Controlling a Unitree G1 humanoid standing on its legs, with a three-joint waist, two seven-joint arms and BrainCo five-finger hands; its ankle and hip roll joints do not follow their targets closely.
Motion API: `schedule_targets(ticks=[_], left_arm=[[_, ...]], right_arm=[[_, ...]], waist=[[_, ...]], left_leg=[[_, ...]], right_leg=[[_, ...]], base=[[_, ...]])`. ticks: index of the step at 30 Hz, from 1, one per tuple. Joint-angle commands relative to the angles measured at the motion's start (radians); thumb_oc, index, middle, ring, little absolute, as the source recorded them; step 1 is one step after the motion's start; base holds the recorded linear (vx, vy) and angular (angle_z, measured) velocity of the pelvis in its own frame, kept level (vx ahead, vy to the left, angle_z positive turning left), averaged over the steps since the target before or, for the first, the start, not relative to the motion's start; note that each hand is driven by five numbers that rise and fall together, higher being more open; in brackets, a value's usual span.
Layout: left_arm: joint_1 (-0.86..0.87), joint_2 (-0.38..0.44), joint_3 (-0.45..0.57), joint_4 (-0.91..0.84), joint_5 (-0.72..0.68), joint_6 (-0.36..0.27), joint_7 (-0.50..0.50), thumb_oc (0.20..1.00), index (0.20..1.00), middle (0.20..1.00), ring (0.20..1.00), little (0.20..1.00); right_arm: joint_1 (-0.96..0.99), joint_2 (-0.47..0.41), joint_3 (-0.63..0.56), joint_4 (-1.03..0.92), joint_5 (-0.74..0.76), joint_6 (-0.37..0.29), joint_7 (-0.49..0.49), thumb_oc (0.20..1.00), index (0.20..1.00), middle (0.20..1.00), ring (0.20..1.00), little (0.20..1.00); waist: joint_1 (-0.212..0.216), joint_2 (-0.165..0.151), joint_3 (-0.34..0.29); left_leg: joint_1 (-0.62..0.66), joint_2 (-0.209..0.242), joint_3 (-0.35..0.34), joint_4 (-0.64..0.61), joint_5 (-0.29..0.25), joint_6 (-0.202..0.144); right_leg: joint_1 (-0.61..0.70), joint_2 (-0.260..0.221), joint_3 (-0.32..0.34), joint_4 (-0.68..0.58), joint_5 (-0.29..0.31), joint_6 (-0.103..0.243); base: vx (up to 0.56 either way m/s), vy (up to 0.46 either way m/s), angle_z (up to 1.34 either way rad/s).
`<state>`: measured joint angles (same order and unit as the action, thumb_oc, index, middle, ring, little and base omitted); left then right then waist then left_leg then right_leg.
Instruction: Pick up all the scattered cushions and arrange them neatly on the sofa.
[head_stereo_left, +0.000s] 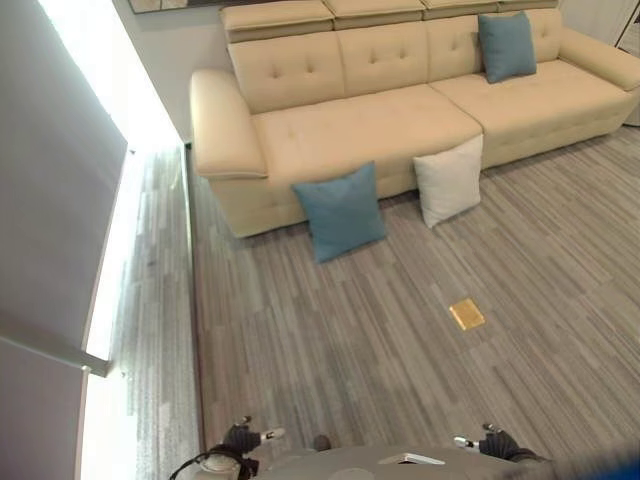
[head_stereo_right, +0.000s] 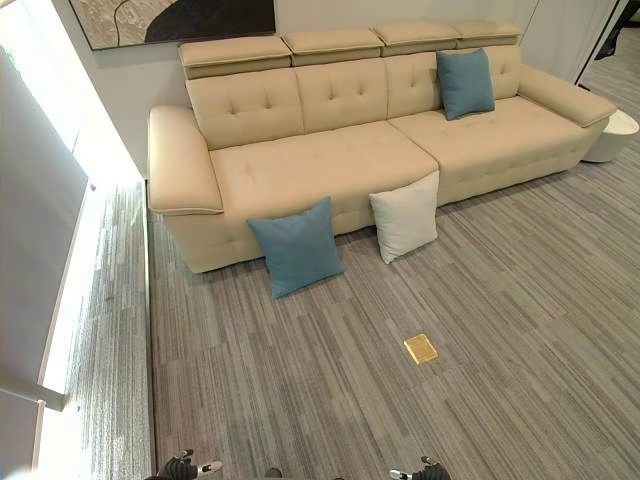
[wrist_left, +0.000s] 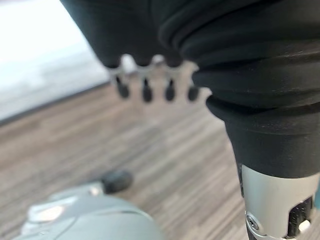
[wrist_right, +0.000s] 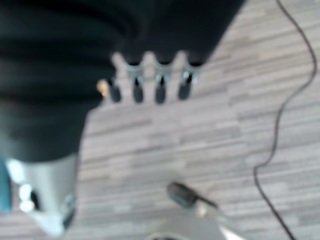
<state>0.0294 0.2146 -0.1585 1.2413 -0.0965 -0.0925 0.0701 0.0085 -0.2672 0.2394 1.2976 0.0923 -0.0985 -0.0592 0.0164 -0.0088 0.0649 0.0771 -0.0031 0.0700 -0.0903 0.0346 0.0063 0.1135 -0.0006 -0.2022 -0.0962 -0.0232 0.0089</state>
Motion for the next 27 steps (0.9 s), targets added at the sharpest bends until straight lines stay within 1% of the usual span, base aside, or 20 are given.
schedule_targets(ticks=[1,5,13,17,18,22,24,25,26,27], left_arm=[[-0.083,0.004,-0.017,0.074,0.026,-0.003,-0.013,1.000,1.000,1.000,1.000,1.000],[-0.082,0.002,-0.007,0.076,0.002,-0.003,-0.011,1.000,1.000,1.000,1.000,1.000],[-0.083,0.004,-0.024,0.077,0.021,-0.003,-0.016,1.000,1.000,1.000,1.000,1.000],[-0.089,0.008,-0.030,0.073,0.018,-0.003,-0.015,1.000,1.000,1.000,1.000,1.000],[-0.094,0.009,-0.030,0.069,0.012,-0.003,-0.013,1.000,1.000,1.000,1.000,1.000],[-0.108,0.002,-0.040,0.073,0.003,-0.005,-0.014,1.000,1.000,1.000,1.000,1.000],[-0.118,-0.003,-0.050,0.070,0.005,-0.004,-0.014,1.000,1.000,1.000,1.000,1.000],[-0.118,-0.003,-0.050,0.070,0.005,-0.004,-0.014,1.000,1.000,1.000,1.000,1.000],[-0.122,-0.005,-0.050,0.069,0.003,-0.001,-0.015,1.000,1.000,1.000,1.000,1.000],[-0.122,-0.005,-0.050,0.069,0.003,-0.001,-0.015,1.000,1.000,1.000,1.000,1.000]], right_arm=[[-0.031,-0.012,0.016,0.018,-0.006,-0.002,0.005,1.000,1.000,1.000,1.000,1.000],[-0.029,-0.017,0.016,0.018,-0.006,-0.003,0.005,1.000,1.000,1.000,1.000,1.000],[-0.022,-0.021,0.015,0.017,-0.001,-0.004,0.015,1.000,1.000,1.000,1.000,1.000],[-0.025,-0.024,0.015,0.012,0.000,-0.006,0.010,1.000,1.000,1.000,1.000,1.000],[-0.027,-0.026,0.015,0.013,0.001,-0.006,0.007,1.000,1.000,1.000,1.000,1.000],[-0.031,-0.031,0.015,0.014,0.013,-0.008,0.009,1.000,1.000,1.000,1.000,1.000],[-0.032,-0.033,0.012,0.012,0.021,-0.008,0.008,1.000,1.000,1.000,1.000,1.000],[-0.032,-0.033,0.012,0.012,0.021,-0.008,0.008,1.000,1.000,1.000,1.000,1.000],[-0.035,-0.031,0.010,0.015,0.023,-0.005,0.009,1.000,1.000,1.000,1.000,1.000],[-0.035,-0.031,0.010,0.015,0.023,-0.005,0.009,1.000,1.000,1.000,1.000,1.000]], waist=[[0.008,-0.028,0.013],[0.009,-0.029,0.016],[0.003,-0.030,0.020],[0.004,-0.033,0.028],[0.006,-0.035,0.034],[0.011,-0.050,0.062],[0.004,-0.058,0.077],[0.004,-0.058,0.076],[-0.002,-0.059,0.071],[-0.001,-0.059,0.071]], left_leg=[[-0.008,0.047,-0.004,0.003,0.000,-0.097],[-0.009,0.049,-0.006,0.003,0.003,-0.098],[-0.010,0.053,-0.020,0.003,0.010,-0.105],[-0.016,0.058,-0.035,0.003,0.022,-0.108],[-0.019,0.061,-0.039,0.009,0.027,-0.110],[-0.080,0.061,-0.047,0.102,0.014,-0.117],[-0.137,0.055,-0.001,0.165,0.016,-0.120],[-0.139,0.055,-0.002,0.167,0.016,-0.120],[-0.141,0.068,0.062,0.160,0.011,-0.111],[-0.140,0.068,0.063,0.159,0.012,-0.111]], right_leg=[[-0.006,-0.052,-0.033,0.009,0.018,0.095],[-0.004,-0.049,-0.034,0.009,0.018,0.092],[0.003,-0.041,-0.042,0.009,0.013,0.083],[-0.001,-0.034,-0.043,0.014,0.008,0.075],[-0.002,-0.033,-0.044,0.018,0.006,0.071],[-0.005,-0.037,-0.060,0.022,0.001,0.057],[-0.011,-0.052,-0.084,0.027,0.003,0.055],[-0.013,-0.052,-0.084,0.027,0.003,0.055],[-0.021,-0.058,-0.095,0.030,0.004,0.059],[-0.022,-0.058,-0.094,0.030,0.004,0.059]], base=[[0.00,0.000,0.00],[0.00,-0.007,0.01],[-0.01,-0.024,0.03],[-0.03,-0.039,0.13],[-0.05,-0.031,0.13],[-0.07,-0.038,0.24],[-0.07,0.008,0.42],[-0.03,0.052,0.31],[0.00,0.040,0.32],[0.09,0.095,0.30]])
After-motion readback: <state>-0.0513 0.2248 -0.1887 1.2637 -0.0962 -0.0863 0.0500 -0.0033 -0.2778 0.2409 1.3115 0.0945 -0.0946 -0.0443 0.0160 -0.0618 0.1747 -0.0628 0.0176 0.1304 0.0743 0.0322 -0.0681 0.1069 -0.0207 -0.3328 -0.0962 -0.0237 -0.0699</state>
